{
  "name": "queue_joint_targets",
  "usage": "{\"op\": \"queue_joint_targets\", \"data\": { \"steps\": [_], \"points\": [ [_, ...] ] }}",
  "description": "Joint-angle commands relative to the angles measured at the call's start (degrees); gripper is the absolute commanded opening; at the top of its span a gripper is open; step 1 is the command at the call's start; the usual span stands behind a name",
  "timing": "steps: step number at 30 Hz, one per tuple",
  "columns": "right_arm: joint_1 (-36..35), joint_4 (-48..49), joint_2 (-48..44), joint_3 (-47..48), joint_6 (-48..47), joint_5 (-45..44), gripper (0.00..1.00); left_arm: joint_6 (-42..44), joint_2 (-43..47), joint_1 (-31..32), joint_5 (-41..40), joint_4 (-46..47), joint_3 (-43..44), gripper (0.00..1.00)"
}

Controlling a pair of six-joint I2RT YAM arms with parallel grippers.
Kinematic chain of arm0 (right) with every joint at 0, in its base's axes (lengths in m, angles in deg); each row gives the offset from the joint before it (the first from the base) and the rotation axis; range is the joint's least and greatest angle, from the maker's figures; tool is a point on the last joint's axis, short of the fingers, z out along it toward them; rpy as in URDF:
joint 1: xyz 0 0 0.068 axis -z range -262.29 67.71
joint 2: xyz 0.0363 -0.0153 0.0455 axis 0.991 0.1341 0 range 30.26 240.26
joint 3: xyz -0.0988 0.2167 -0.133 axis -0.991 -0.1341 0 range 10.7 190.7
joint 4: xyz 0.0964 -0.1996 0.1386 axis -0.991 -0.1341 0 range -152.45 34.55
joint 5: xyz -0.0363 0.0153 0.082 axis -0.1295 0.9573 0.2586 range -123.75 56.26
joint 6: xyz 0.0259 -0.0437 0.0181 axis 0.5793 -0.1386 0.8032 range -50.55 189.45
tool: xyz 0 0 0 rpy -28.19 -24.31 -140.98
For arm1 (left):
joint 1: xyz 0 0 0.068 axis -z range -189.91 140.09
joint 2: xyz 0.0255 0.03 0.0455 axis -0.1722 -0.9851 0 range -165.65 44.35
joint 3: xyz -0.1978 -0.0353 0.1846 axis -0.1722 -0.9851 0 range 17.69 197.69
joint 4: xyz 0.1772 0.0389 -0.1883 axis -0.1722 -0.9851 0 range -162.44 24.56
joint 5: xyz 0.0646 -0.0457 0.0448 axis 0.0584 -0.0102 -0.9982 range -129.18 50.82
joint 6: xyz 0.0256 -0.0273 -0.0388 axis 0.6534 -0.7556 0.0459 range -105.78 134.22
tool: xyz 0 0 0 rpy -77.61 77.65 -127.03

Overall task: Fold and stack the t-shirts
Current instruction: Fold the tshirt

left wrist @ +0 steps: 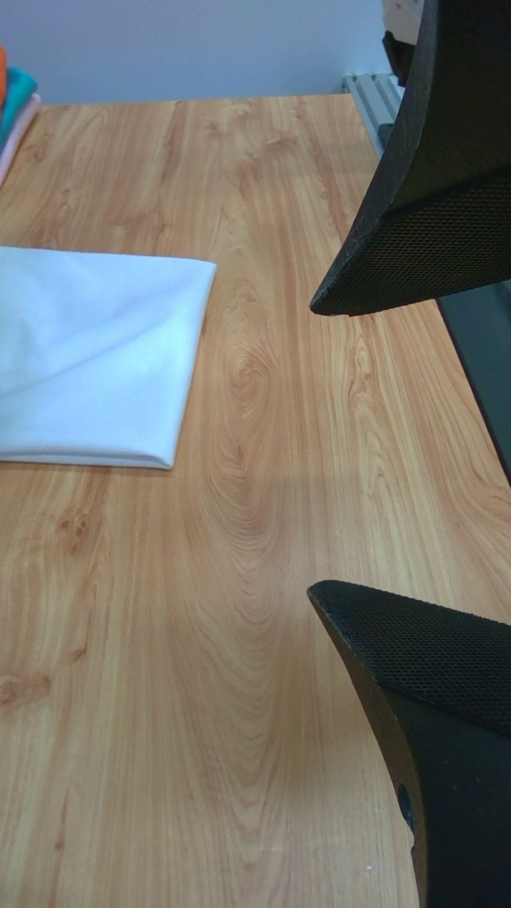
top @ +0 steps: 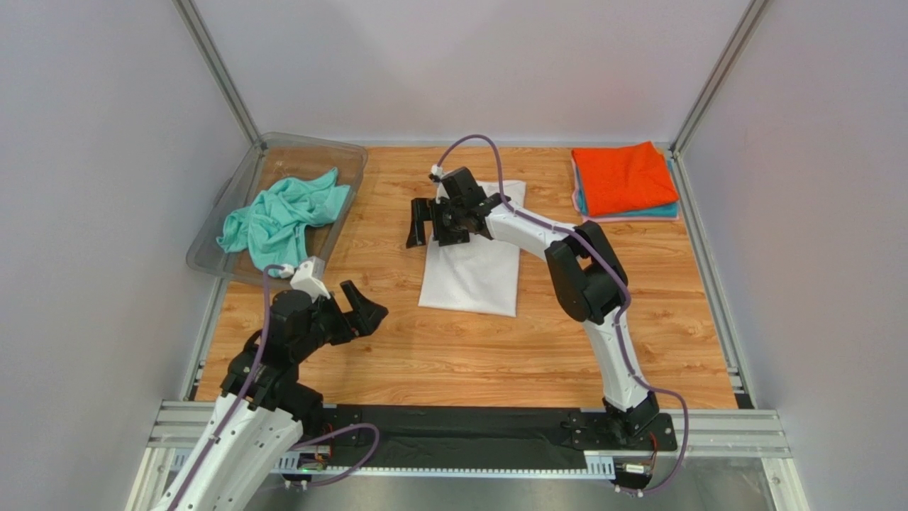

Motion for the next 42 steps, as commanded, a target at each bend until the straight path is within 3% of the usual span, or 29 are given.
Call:
{"op": "queue_joint_targets", "data": {
  "steps": [1,8,15,18,24,34,38,42],
  "points": [
    [1.0,-0.4,2.4,2.9,0.3,-1.8,1.0,-1.6,-1.8,-0.3,2.1,2.7,-1.1,1.0],
    [1.2,-3.1,0.9,5.3,-0.6,-1.3,1.0,-1.9,-4.0,-0.3,4.6,5.1,-2.1,1.0],
    [1.2,-5.2,-12.9,4.0,-2.7,-2.5,1.0,-1.1,-7.1,-0.3,5.8,9.4,-2.7,1.0],
    [1.2,-5.4,-22.7,-2.7,-3.1,-5.2,1.0,-0.9,-10.3,-0.3,6.5,12.2,-2.7,1.0],
    [1.2,-4.4,-45.9,-23.0,-1.9,-22.3,1.0,-0.5,-22.0,-0.3,9.4,21.5,-1.3,0.99],
    [1.8,-12.7,-55.1,-34.2,1.0,-23.4,1.0,2.4,-38.7,-0.3,12.8,30.2,3.1,0.94],
    [2.0,-12.5,-57.9,-40.7,3.3,-23.5,1.0,3.2,-46.2,-0.3,13.5,32.8,5.5,0.88],
    [2.4,-12.8,-60.2,-45.4,4.3,-23.5,1.0,5.0,-55.5,-0.3,15.6,33.7,8.9,0.69]
  ]
}}
